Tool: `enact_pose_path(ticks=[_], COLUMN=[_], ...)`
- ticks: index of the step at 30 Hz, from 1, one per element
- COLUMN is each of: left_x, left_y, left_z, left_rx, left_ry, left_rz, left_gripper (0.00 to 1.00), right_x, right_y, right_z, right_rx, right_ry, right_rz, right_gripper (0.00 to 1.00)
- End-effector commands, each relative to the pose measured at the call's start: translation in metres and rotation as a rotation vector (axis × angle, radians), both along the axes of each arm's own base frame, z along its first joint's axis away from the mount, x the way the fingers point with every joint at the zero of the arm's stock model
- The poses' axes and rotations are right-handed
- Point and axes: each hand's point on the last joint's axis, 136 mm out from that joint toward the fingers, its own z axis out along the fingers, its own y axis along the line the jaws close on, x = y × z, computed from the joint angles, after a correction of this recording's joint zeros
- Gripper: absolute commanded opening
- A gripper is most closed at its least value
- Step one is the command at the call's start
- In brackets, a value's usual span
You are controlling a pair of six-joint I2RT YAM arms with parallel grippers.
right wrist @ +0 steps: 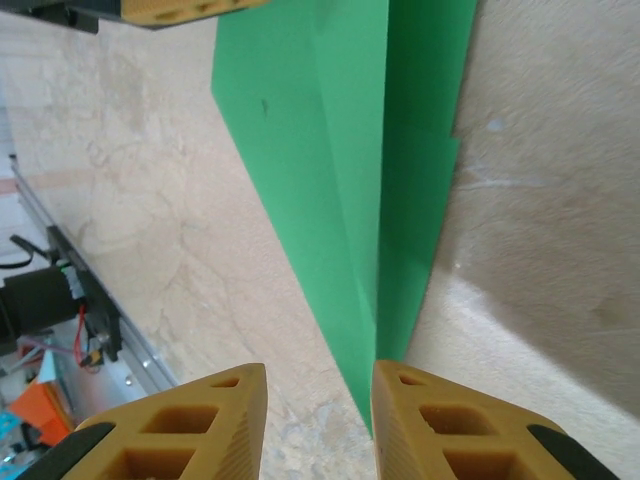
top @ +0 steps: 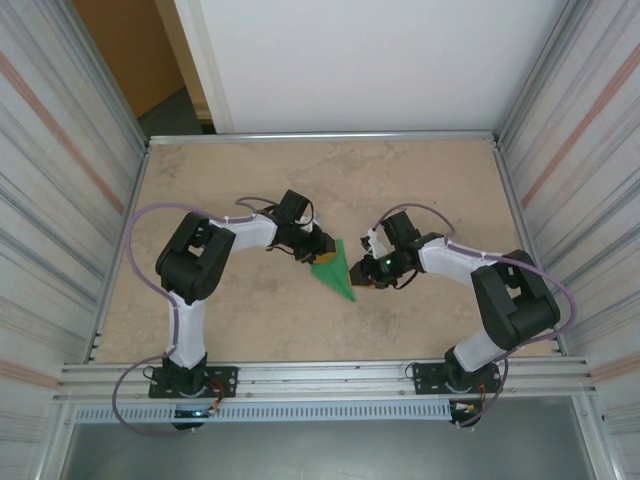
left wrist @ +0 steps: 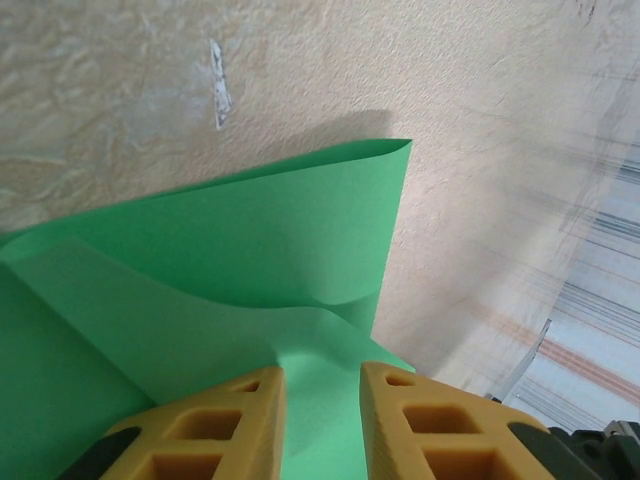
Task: Fold a paper plane with a square sheet of paper (pick it up from the middle)
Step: Fourth fold the wing at the center of the table.
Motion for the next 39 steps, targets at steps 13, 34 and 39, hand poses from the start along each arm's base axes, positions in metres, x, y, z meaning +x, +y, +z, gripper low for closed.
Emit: enact_pose_path(ticks=[13,34,39], left_x=[-0.005,-0.011,-0.012], left_y=[-0.001,-0.003,-0.003], left_z=[0.018,0.024,0.024], left_rx=[-0.040,-0.053,-0.052], left_ry=[-0.011,-0.008,-0.009], left_rz=[0.005,0.001,0.001], left_gripper=[0.29,0.31,0.31], right_x=[-0.013,-0.020,-0.022], right_y=[0.004,0.013,0.015], right_z=[-0.020,-0.021,-0.023], right_rx=[-0.079,-0.067,-0.072], right_ry=[0.046,0.059,0.066], right_rz=[0.042,0.092,0.106], right_gripper=[0.21,0.20,0.17])
